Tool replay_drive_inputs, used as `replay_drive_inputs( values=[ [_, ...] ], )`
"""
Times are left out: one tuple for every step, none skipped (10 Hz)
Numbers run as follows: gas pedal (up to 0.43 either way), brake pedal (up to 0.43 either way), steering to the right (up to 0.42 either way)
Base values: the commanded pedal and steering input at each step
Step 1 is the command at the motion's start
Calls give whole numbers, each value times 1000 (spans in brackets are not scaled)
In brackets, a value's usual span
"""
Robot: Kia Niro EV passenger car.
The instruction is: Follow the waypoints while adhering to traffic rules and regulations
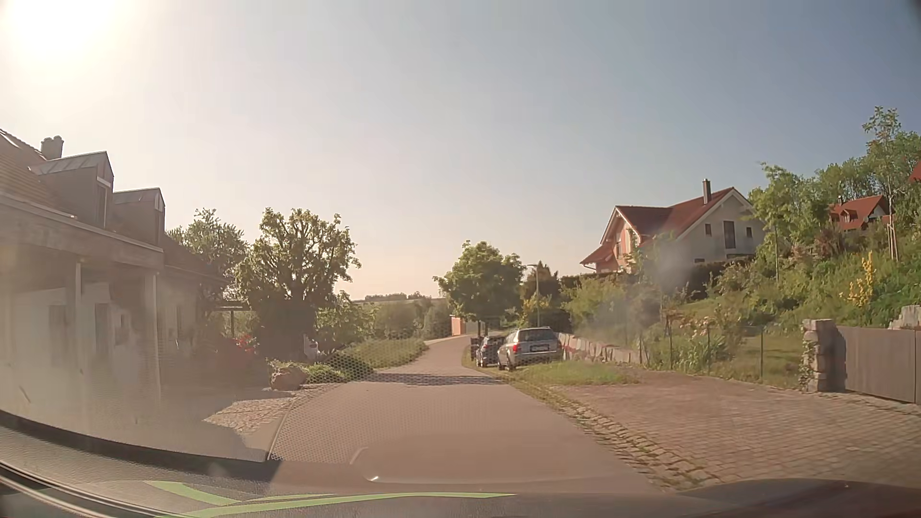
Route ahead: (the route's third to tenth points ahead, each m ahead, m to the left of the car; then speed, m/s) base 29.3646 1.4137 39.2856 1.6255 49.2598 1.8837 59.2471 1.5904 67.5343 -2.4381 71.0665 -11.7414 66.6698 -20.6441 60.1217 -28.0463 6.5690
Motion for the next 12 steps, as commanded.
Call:
replay_drive_inputs(
  values=[
    [0,0,-40],
    [0,0,-37],
    [0,0,-37],
    [0,0,-36],
    [0,0,-34],
    [0,0,-32],
    [0,0,-29],
    [0,0,-28],
    [0,0,-27],
    [0,0,-25],
    [0,0,-23],
    [0,0,-19]
  ],
)
